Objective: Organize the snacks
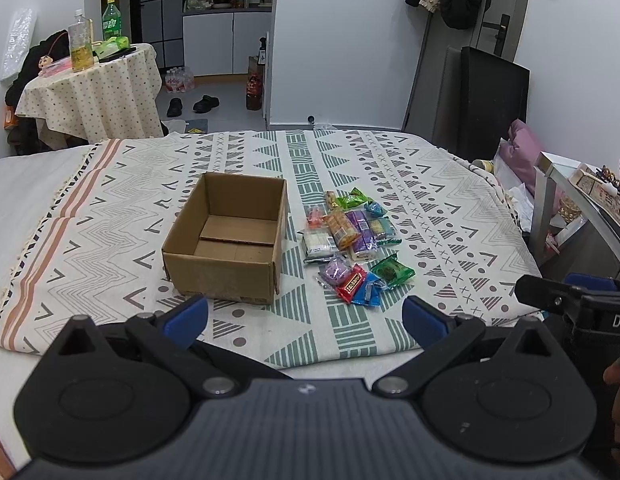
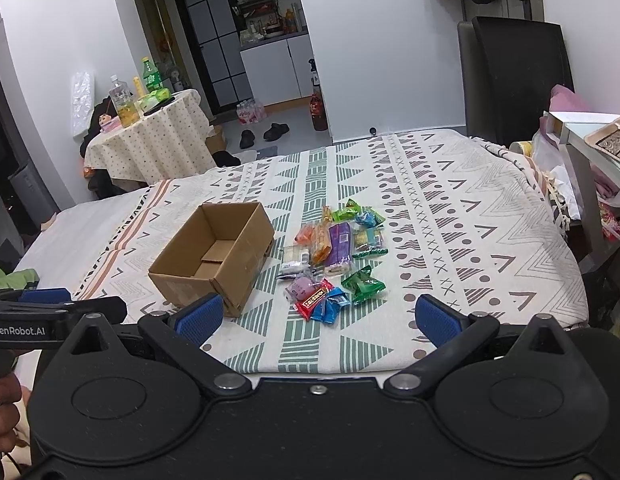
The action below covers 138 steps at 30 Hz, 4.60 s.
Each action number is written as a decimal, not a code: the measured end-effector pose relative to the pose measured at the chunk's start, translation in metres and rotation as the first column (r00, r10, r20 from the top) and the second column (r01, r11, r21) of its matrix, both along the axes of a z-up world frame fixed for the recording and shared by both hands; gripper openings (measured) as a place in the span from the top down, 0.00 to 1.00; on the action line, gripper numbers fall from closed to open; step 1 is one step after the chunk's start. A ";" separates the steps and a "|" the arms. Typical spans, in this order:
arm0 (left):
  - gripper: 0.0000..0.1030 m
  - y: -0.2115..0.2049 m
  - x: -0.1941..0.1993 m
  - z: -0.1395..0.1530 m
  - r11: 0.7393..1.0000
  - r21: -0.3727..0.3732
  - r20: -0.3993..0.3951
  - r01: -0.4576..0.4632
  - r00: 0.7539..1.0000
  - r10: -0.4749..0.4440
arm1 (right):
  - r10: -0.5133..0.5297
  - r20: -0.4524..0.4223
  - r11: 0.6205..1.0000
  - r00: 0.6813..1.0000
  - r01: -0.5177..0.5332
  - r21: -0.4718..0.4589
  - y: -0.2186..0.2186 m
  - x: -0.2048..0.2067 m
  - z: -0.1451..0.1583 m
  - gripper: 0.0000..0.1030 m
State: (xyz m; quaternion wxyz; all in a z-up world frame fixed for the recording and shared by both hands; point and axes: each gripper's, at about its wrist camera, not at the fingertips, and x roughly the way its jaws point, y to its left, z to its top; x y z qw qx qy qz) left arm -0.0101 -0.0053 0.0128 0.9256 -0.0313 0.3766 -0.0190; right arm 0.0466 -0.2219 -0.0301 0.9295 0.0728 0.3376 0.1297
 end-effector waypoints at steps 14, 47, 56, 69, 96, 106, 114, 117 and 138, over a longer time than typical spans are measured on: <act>0.00 -0.001 0.007 -0.002 1.000 -0.001 -0.009 0.004 1.000 -0.004 | 0.017 -0.004 1.000 1.000 -0.017 -0.015 0.002 0.006 -0.004 0.00; 0.13 -0.036 0.130 -0.095 0.996 -0.090 -0.153 0.008 0.988 -0.022 | -0.053 -0.208 0.989 0.977 0.079 0.122 -0.041 0.119 -0.098 0.14; 0.27 -0.040 0.163 -0.125 0.996 -0.087 -0.210 -0.019 0.978 0.000 | -0.056 -0.274 0.984 0.960 0.099 0.147 -0.040 0.148 -0.124 0.18; 0.40 -0.050 0.207 -0.168 0.996 -0.071 -0.265 -0.063 0.963 0.042 | -0.040 -0.360 0.973 0.932 0.119 0.199 -0.040 0.191 -0.163 0.29; 0.99 -0.049 0.242 -0.214 0.985 -0.140 -0.344 -0.105 0.938 0.051 | 0.001 -0.427 0.994 0.904 0.046 0.098 -0.001 0.242 -0.205 0.62; 1.00 -0.040 0.219 -0.176 0.984 -0.142 -0.272 -0.112 0.960 0.070 | -0.005 -0.336 0.988 0.942 0.055 0.141 -0.008 0.218 -0.176 0.71; 1.00 -0.036 0.199 -0.146 0.982 -0.160 -0.222 -0.102 0.973 0.065 | -0.005 -0.257 0.979 0.966 0.057 0.194 -0.013 0.194 -0.142 0.71; 1.00 -0.033 0.192 -0.135 0.981 -0.167 -0.202 -0.099 0.977 0.065 | -0.006 -0.218 0.975 0.976 0.054 0.216 -0.015 0.185 -0.126 0.71; 0.98 0.002 0.176 -0.102 0.963 -0.252 -0.137 -0.091 0.989 0.057 | 0.017 -0.115 0.970 0.993 0.011 0.242 0.018 0.161 -0.083 0.71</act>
